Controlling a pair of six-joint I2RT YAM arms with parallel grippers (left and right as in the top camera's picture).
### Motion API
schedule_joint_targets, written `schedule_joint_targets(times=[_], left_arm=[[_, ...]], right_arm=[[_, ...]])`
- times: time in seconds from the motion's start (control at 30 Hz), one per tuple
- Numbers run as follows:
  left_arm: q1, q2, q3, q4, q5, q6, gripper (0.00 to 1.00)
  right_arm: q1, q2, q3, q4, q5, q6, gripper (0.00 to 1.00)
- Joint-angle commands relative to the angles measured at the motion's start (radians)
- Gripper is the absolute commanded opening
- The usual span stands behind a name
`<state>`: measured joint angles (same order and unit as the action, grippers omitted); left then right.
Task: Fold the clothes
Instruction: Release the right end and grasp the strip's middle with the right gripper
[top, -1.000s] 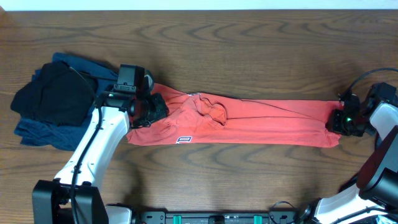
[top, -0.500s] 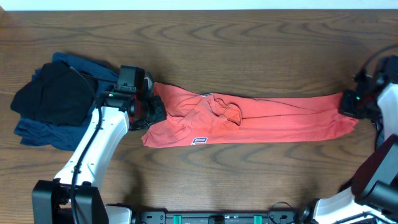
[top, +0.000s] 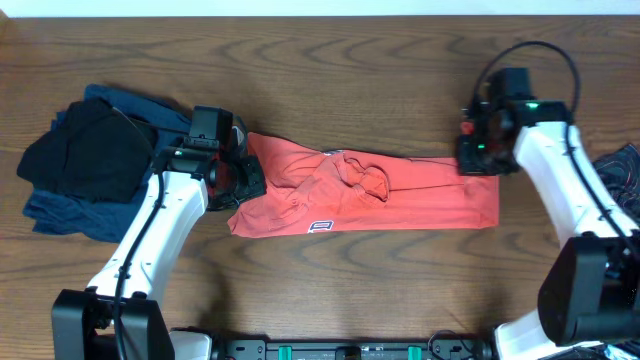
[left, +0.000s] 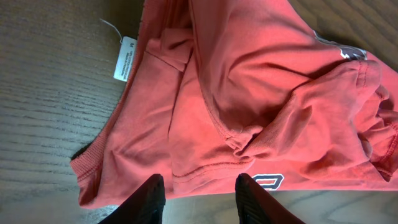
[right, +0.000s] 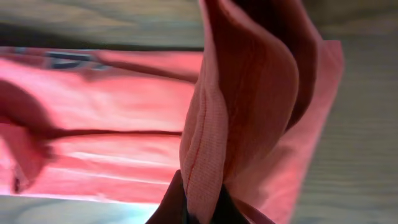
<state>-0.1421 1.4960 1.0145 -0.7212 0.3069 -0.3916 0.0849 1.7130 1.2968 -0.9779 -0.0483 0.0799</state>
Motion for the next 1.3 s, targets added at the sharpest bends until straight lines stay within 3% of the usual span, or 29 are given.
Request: schedule_joint_targets(times=[0.0,0.6,0.67,0.83,0.9,1.23,1.27], left_arm=[[0.002,0.0,0.015,-0.005,-0.016,0.011,0.4],[0.001,0.0,0.015,-0.015,-0.016,0.018,0.4],[0.002,0.0,0.015,-0.016,-0.016,0.018,0.4],[0.002,0.0,0.015,-0.016,-0.016,0.018,0.4],[0.002,0.0,0.015,-0.017,-0.016,0.018,0.4],[0.001,0.0,0.015,-0.02,-0.016,0.018,0.41],[0.002,0.0,0.015,-0.021,-0.016,0.018,0.49]], right_arm=[[0.062,-0.009,-0.008,0.02,-0.001,0.086,0.01],[0.219,-0.009,-0.137,0.16,-0.002,0.156,0.01],[0.222,-0.009,-0.137,0.159,-0.009,0.155,0.06],[0.231,-0.009,-0.137,0.158,-0.04,0.154,0.39],[0.232,-0.009,-0.137,0.155,-0.056,0.151,0.45],[0.216,-0.01,-0.137,0.151,0.002,0.153,0.4],[0.214,-0.01,-0.136,0.152,0.018,0.16,0.39]])
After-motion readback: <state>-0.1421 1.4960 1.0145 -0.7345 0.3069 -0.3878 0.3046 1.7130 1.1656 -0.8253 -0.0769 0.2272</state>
